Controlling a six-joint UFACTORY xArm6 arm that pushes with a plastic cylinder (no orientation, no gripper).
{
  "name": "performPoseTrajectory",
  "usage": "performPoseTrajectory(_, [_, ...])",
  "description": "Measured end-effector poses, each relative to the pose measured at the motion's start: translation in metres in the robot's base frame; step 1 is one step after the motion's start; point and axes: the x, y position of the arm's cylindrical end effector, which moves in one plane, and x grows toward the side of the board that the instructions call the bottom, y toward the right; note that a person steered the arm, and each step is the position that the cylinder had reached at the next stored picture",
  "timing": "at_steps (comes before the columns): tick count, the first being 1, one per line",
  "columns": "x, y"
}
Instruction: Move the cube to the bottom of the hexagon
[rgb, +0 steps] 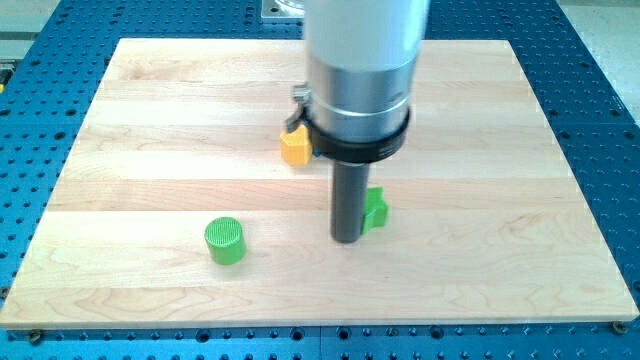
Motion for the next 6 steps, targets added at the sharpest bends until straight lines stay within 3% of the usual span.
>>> performPoseTrajectory(3, [-0.124, 0.034])
performPoseTrajectory(4, [-0.134, 0.030])
performPoseTrajectory(6, [-0.089, -0.009])
